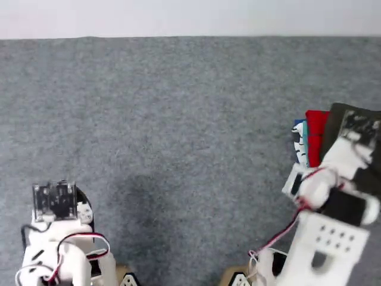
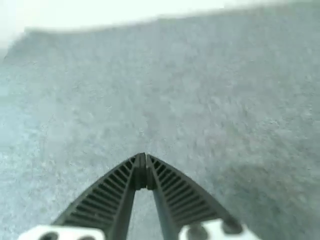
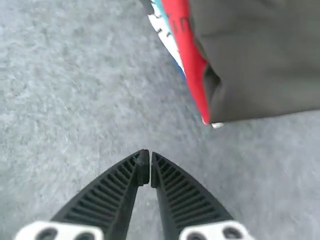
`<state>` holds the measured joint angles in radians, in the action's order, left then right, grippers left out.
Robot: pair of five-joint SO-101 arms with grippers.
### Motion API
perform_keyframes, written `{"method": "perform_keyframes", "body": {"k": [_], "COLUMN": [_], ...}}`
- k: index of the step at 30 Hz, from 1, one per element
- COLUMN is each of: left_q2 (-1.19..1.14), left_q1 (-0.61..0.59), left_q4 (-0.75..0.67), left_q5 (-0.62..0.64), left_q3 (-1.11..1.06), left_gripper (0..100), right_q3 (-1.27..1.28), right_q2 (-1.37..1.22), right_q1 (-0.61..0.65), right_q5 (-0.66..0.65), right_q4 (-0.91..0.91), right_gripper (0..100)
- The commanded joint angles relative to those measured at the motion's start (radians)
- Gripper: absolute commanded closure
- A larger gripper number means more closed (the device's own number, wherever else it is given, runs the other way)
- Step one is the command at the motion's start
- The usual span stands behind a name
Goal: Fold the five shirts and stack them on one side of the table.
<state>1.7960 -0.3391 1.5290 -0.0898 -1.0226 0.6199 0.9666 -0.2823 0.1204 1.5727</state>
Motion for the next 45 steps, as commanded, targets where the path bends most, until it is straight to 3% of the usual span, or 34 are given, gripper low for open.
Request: {"method": "perform_keyframes", "body": {"k": [1, 7, 16, 24, 30, 45], "left_q2": [-0.015, -0.095, -0.035, 0.025, 0.02, 0.021], "left_q1": [-0.015, -0.012, 0.0, 0.121, 0.138, 0.158], "left_q4": [-0.043, -0.095, -0.23, -0.295, -0.388, -0.315], "left_q5": [-0.006, -0.003, -0.003, 0.002, 0.002, 0.002], "left_q3": [-0.008, -0.033, -0.278, -0.522, -0.664, -0.661], "left_gripper": [99, 99, 99, 100, 100, 100], "right_q3": [0.16, 0.393, 0.698, 0.839, 0.959, 1.063], "right_q2": [0.183, 0.464, 0.855, 0.848, 0.848, 0.846], "right_q1": [0.028, 0.091, 0.163, 0.17, 0.171, 0.165], "right_q5": [0.009, 0.008, 0.008, 0.014, 0.009, 0.015], "right_q4": [-0.11, -0.183, -0.216, -0.251, -0.251, -0.268], "right_gripper": [99.0, 99.0, 99.0, 99.0, 99.0, 99.0]}}
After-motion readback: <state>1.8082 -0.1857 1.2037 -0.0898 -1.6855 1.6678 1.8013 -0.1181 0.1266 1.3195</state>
